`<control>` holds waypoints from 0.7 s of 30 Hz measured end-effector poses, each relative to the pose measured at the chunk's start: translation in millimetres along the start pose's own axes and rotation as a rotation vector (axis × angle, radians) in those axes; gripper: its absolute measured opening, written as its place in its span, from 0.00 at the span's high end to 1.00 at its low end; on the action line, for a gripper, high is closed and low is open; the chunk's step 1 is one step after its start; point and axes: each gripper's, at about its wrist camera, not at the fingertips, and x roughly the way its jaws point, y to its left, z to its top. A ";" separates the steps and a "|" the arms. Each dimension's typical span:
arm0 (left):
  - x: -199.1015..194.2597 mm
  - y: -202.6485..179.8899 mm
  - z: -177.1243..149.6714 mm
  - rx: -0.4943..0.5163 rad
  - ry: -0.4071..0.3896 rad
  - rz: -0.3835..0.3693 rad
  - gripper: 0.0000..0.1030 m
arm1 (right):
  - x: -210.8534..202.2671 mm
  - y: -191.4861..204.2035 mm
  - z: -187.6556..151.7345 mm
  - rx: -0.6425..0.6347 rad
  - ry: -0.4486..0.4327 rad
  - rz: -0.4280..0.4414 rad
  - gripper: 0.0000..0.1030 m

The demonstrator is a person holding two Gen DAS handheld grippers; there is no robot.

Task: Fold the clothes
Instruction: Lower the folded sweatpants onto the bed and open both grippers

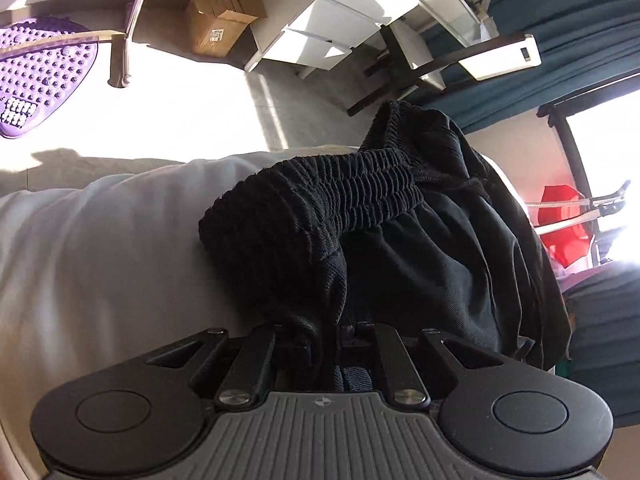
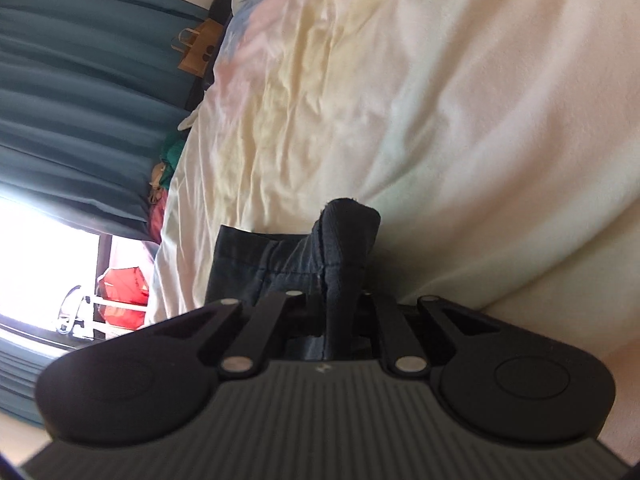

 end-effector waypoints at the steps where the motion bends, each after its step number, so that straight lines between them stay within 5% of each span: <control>1: 1.6 -1.6 1.1 0.015 -0.002 0.003 0.88 | 1.1 -1.7 -1.2 -0.009 0.002 -0.012 0.93; 7: 3.5 -19.2 6.2 0.108 0.004 0.022 0.75 | -0.1 -4.1 0.9 -0.019 0.025 -0.032 0.88; 9: -0.4 -28.9 5.0 0.158 0.010 0.043 0.55 | -5.1 -3.6 3.9 0.004 0.034 -0.038 0.83; 13: -13.9 -57.3 -6.2 0.271 -0.004 0.131 0.16 | -35.2 13.7 -0.9 -0.080 -0.013 -0.059 0.28; 16: -33.4 -84.7 -27.1 0.402 -0.089 0.176 0.07 | -60.1 37.6 -7.0 -0.243 -0.039 -0.052 0.26; 21: -60.9 -129.4 -75.2 0.589 -0.209 0.134 0.05 | -100.9 82.2 -41.8 -0.545 -0.053 0.000 0.26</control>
